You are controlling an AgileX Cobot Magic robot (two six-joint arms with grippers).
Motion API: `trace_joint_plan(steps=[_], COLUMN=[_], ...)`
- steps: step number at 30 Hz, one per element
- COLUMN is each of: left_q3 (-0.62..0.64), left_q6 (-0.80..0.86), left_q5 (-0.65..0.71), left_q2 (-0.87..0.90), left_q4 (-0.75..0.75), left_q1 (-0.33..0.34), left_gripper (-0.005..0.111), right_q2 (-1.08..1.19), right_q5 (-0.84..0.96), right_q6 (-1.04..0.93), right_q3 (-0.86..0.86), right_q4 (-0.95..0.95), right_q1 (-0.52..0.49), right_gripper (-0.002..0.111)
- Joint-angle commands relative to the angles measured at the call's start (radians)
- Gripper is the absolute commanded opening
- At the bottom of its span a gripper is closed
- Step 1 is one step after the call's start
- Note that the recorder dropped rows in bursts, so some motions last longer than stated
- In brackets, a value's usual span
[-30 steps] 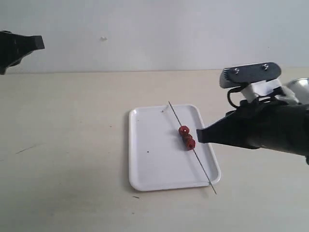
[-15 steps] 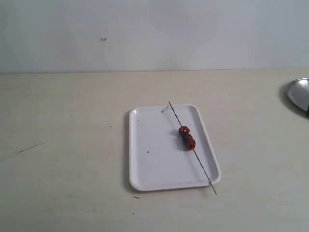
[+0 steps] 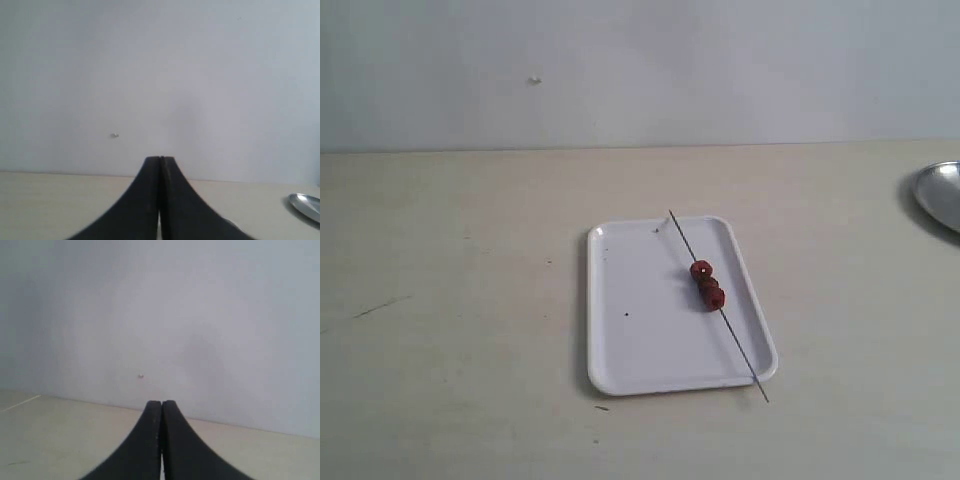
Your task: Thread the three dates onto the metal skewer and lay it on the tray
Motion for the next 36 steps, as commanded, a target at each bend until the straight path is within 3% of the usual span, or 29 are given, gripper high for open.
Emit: trace_joint_plan(steps=[1,14,28,32,34,36], left_q3=[0.026,0.032,0.032,0.032,0.032,0.032], left_q6=[0.005,-0.019,-0.019,-0.019,-0.019,-0.019], left_q5=[0.051,0.317,0.334,0.334,0.334,0.334], left_q2=[-0.060,-0.060,-0.060,-0.060,-0.060,-0.060], left_q4=[0.002,0.002,0.002,0.002,0.002,0.002], left_q1=[-0.005,-0.003,-0.003,-0.003,-0.003,-0.003], left_gripper=[0.000,0.000,0.000,0.000,0.000,0.000], right_q2=[-0.009,-0.009,-0.011,-0.020,-0.021,-0.021], right_q5=[0.055,0.001,-0.019,-0.013,-0.013,-0.005], right_q6=[-0.030,-0.008,-0.011,0.083,0.274,0.572], right_q3=[0.038,0.048,0.050,0.050,0.050,0.050], right_q4=[-0.022,-0.012,-0.023,-0.053,-0.212,-0.510], right_q1=[0.001,0.001,0.001,0.001,0.001,0.001], right_gripper=[0.000,0.000,0.000,0.000,0.000,0.000])
